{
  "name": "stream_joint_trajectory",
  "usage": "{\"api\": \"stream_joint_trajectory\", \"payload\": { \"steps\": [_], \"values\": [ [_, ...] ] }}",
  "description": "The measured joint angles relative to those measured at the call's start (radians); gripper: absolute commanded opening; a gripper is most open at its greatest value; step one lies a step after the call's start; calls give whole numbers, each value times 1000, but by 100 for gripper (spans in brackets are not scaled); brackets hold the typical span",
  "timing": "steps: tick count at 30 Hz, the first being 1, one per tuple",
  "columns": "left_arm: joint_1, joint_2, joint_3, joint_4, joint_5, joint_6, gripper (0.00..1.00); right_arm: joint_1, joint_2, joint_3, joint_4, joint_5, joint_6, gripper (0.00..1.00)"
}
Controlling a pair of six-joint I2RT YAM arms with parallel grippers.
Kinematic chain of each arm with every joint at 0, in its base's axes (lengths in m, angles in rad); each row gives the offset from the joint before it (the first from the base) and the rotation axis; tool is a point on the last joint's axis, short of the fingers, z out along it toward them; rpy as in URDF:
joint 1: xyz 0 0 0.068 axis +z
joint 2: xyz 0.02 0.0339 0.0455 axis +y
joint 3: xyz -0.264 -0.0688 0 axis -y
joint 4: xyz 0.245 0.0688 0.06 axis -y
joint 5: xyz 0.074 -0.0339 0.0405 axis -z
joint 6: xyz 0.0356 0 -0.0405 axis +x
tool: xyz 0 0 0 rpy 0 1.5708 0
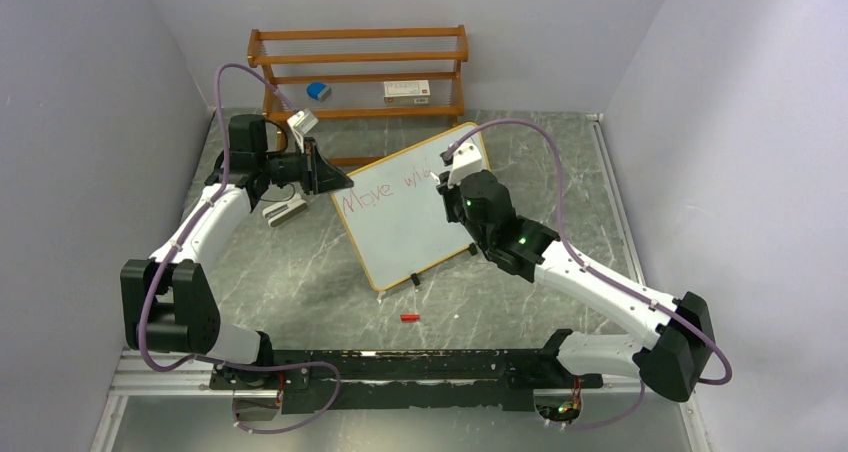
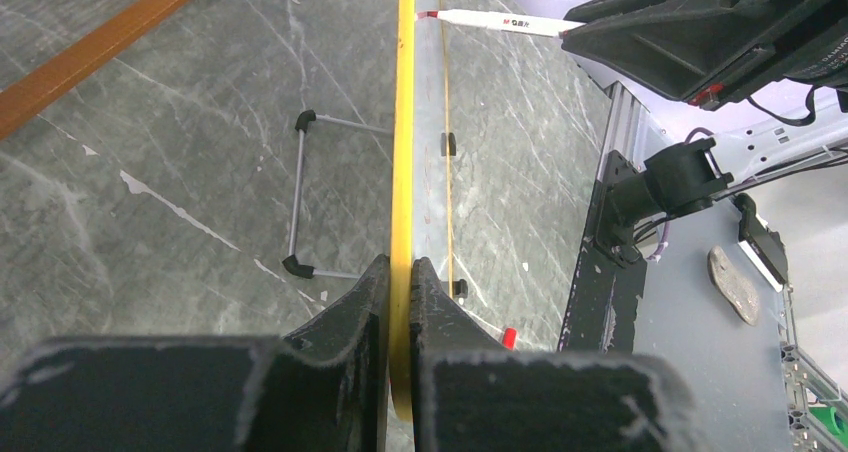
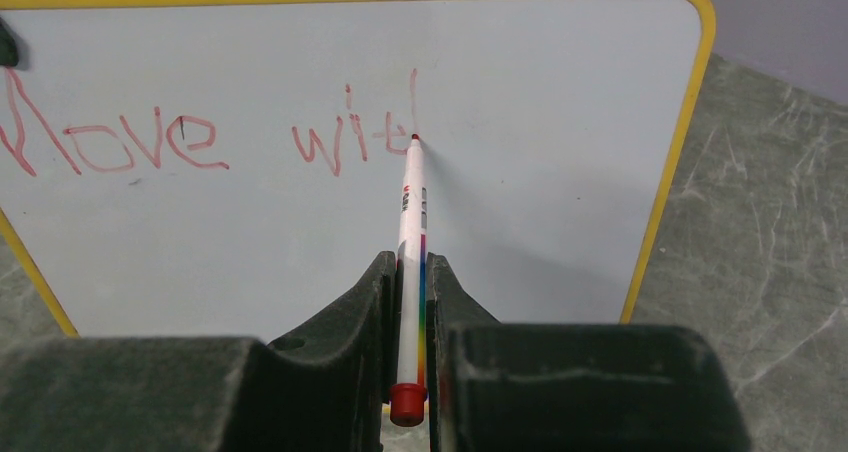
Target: Write a sentence on the whiteboard
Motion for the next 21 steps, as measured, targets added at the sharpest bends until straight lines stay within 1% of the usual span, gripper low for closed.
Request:
{"api": "stream_joint_trajectory", "payload": {
  "steps": [21],
  "values": [
    [0,0,0,0,-1,0,5,0,14,0,47,41,-21,0]
  ]
}}
